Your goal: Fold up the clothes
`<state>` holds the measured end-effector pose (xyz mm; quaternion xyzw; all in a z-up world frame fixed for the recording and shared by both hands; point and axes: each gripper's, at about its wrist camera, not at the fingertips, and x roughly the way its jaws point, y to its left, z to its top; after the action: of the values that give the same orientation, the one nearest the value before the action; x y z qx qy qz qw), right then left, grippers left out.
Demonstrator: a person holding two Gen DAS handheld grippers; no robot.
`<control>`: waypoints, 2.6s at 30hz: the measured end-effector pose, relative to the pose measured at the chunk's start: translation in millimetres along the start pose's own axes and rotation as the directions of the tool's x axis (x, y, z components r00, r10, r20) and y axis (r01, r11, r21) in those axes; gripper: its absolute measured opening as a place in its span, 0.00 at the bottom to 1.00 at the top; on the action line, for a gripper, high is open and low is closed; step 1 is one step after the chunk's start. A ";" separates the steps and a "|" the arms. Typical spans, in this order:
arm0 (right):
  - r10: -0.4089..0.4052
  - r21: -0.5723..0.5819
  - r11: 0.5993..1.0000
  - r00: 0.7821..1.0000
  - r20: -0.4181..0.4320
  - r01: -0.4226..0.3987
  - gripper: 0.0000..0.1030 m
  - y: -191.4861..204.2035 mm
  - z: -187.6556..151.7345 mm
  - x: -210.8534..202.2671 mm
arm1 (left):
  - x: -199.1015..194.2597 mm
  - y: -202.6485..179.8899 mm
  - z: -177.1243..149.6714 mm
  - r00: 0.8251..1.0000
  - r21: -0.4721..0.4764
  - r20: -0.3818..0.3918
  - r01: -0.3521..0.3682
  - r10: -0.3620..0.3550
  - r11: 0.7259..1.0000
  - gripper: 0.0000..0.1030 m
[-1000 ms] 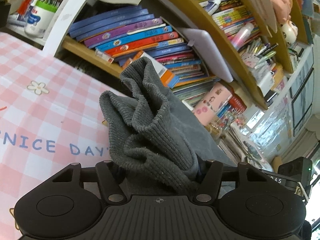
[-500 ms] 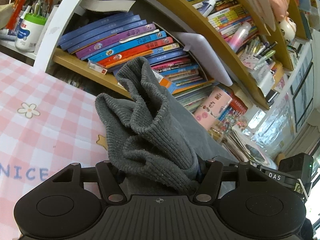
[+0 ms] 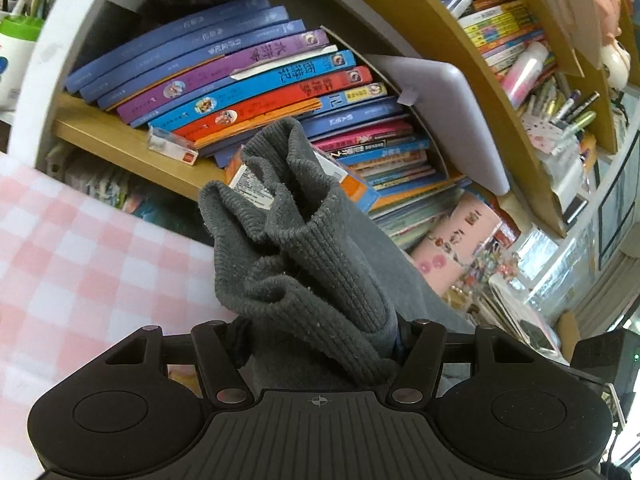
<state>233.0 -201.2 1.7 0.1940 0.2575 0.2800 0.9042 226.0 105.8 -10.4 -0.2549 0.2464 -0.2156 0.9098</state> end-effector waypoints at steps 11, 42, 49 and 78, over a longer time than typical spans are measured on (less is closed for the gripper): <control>-0.015 0.077 0.997 0.999 -0.043 0.018 0.36 -30.0 -1.8 23.2 | 26.8 19.9 -3.1 1.000 -0.079 -0.014 -0.002 0.001 0.997 0.59; -0.114 0.034 0.993 0.993 0.020 0.113 0.78 9.4 -57.5 -64.6 | -69.7 -26.9 -57.2 0.979 0.055 0.141 -0.157 0.148 0.986 0.91; -0.252 -0.136 0.956 0.964 0.079 0.261 0.82 45.3 -79.2 -91.0 | -80.4 -62.0 -78.4 0.952 0.173 0.156 -0.287 0.262 0.942 0.92; -0.440 -0.343 0.800 0.870 0.224 0.493 0.99 78.9 -104.1 -108.0 | -93.2 -96.6 -104.0 0.910 0.328 0.195 -0.411 0.365 0.850 0.99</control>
<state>64.4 -184.5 -3.1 -0.0406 0.1758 0.0804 0.9803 68.9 41.8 -1.7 -0.0410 0.1912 -0.0523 0.9793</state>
